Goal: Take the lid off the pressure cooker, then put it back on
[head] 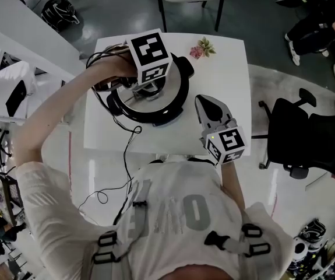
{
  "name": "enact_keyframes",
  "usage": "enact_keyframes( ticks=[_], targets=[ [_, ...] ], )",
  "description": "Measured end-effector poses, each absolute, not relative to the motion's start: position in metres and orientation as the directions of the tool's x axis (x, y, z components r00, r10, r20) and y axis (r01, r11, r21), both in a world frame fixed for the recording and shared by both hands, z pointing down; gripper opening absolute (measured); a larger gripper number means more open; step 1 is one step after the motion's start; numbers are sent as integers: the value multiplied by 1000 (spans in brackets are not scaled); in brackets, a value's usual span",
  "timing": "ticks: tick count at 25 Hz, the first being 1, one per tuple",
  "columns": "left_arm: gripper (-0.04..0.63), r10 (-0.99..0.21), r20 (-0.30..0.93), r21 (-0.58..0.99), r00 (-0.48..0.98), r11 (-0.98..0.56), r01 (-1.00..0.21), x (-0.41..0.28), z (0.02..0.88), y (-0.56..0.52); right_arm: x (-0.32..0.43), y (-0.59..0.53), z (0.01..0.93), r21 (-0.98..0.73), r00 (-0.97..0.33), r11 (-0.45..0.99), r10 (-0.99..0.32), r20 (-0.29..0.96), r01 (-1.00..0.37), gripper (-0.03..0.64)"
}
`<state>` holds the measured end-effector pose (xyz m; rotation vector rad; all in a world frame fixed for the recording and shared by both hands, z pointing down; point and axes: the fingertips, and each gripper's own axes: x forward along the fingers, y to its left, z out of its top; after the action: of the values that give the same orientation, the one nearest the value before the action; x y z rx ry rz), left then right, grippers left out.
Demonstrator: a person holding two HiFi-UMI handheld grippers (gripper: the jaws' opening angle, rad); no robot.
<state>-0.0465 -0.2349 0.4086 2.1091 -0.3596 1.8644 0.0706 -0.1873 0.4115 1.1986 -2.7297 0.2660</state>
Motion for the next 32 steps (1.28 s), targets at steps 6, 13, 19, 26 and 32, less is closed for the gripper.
enact_keyframes(
  ticks=[6, 13, 19, 26, 32],
  targets=[
    [311, 23, 990, 71, 137, -933, -354, -47, 407, -234, 68, -189, 410, -84, -670, 669, -713, 209, -739, 5],
    [311, 47, 997, 55, 66, -989, -141, -49, 406, -228, 72, -195, 410, -61, -667, 673, -712, 218, -738, 5],
    [310, 89, 995, 77, 54, -976, 202, -48, 405, -217, 75, -199, 407, -54, -667, 673, -714, 212, -738, 5],
    [307, 60, 997, 52, 43, -985, 163, -46, 406, -218, 74, -197, 410, -59, -672, 678, -708, 216, -733, 5],
    [302, 52, 996, 42, 68, -989, 142, -47, 405, -220, 76, -193, 408, -66, -668, 671, -715, 206, -739, 5]
  ],
)
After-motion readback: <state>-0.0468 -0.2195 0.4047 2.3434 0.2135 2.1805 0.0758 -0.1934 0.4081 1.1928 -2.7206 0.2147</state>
